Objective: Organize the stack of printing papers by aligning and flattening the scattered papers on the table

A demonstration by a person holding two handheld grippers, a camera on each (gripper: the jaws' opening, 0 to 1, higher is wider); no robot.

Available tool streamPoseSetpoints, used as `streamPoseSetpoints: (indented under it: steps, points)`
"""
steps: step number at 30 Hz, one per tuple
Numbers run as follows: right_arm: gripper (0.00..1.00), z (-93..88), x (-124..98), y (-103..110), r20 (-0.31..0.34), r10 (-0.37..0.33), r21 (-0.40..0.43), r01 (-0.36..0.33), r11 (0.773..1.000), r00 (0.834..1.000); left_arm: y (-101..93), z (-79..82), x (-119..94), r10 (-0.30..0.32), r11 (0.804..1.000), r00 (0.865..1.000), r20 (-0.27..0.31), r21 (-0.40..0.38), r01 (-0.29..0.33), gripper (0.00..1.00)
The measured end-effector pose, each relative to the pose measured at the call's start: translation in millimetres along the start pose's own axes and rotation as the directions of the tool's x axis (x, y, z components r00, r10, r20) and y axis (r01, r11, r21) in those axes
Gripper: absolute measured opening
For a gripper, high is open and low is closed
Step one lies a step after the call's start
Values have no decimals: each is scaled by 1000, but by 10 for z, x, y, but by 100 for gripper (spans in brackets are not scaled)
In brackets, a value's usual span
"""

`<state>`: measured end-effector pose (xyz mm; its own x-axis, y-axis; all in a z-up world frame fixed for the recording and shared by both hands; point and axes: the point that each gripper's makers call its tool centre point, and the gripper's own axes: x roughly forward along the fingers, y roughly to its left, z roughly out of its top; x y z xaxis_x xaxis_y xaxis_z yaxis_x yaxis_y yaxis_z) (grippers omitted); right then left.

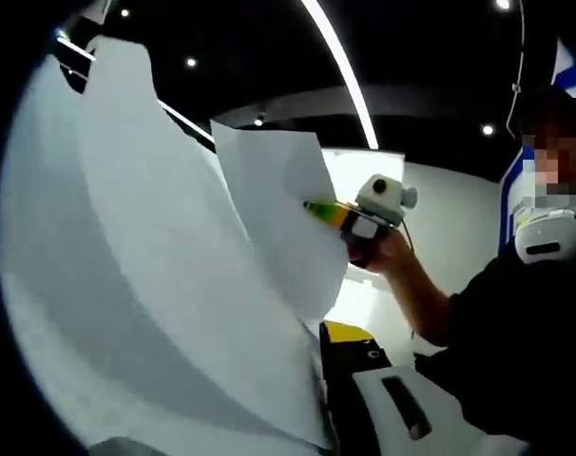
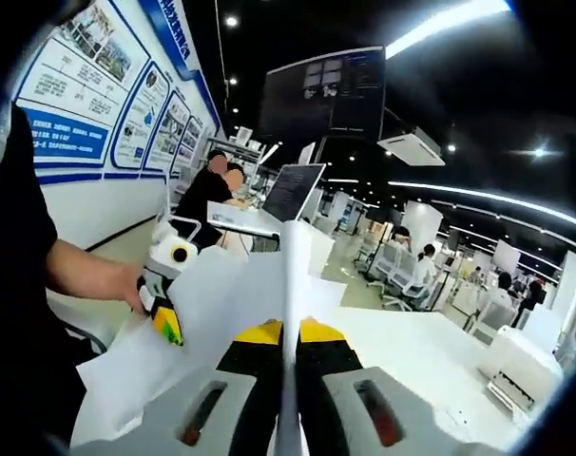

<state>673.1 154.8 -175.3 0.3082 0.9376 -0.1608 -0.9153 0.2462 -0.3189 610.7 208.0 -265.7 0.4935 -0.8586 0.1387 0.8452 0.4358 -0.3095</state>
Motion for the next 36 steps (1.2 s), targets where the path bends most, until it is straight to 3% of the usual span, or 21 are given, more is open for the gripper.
streamPoseSetpoints:
  steps: [3,6,13,20,36]
  points:
    - [0,5,28,19,7,13,29,-13,999,1000,-17,10,5,-8,1000,1000,6,-6,8,20]
    - [0,75,43,109,53,70,117,-76,990,996,-15,15,4,-9,1000,1000,7,-11,9,20]
    - [0,108,146,253,112,190,272,-214,938,975,-2,25,1,-5,1000,1000,11,-11,5,21]
    - [0,38,281,381,109,258,300,-280,912,960,-20,17,14,-1,1000,1000,9,-11,1,21]
    - [0,30,478,615,107,294,301,-313,901,950,-16,25,-3,-2,1000,1000,9,-13,2,21]
